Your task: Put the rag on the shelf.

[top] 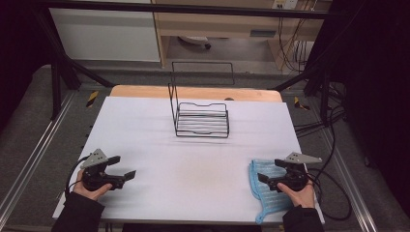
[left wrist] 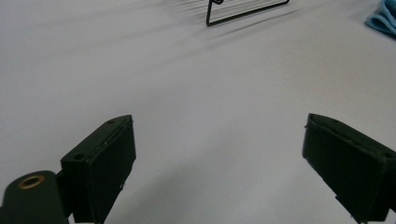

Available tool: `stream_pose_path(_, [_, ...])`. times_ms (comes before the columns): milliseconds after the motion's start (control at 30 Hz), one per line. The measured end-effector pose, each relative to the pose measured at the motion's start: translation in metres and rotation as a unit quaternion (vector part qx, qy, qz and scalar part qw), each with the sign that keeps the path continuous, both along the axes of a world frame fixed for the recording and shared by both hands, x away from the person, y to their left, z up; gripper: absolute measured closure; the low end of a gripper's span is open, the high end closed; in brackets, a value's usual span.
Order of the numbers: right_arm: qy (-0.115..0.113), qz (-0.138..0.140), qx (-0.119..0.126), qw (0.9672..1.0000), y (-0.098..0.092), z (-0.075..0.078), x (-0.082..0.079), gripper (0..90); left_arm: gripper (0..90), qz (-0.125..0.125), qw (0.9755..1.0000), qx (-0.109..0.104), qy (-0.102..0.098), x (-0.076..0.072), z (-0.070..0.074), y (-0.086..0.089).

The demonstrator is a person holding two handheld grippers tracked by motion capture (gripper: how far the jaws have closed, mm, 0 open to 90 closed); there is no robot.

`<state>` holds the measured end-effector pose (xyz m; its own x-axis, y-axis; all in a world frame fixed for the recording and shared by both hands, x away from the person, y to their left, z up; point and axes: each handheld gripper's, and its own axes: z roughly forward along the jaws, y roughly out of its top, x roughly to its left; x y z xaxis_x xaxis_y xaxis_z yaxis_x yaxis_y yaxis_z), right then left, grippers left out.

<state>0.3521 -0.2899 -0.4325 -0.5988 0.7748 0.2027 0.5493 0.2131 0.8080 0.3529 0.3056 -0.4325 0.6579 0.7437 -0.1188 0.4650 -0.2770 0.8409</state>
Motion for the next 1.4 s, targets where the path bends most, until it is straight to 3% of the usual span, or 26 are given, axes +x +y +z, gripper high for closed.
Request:
stream_pose_path(633, [0.004, -0.018, -0.021, 0.9996, 0.009, 0.003, 0.000, 5.8, 9.0, 0.007, 0.9999, 0.006, 0.007, 0.001, -0.002, -0.001])
stream_pose_path(800, [0.006, -0.029, -0.042, 0.9987, 0.017, 0.005, 0.001, 12.0, 9.2, 0.011, 0.9999, 0.004, 0.010, 0.001, -0.002, 0.000])
stream_pose_path(933, [0.009, -0.024, -0.043, 0.9987, 0.026, 0.009, 0.005, 20.8, 9.6, 0.010, 0.9999, 0.007, 0.010, 0.001, -0.002, -0.001])
stream_pose_path(1100, [0.021, -0.030, -0.064, 0.9973, 0.037, 0.009, 0.013, 30.9, 9.9, 0.010, 0.9998, 0.010, 0.011, 0.002, -0.003, -0.001])
stream_pose_path(1400, [0.032, -0.033, -0.129, 0.9906, 0.061, 0.001, 0.034, 48.6, 10.8, 0.013, 0.9998, 0.009, 0.013, 0.002, -0.003, 0.000])
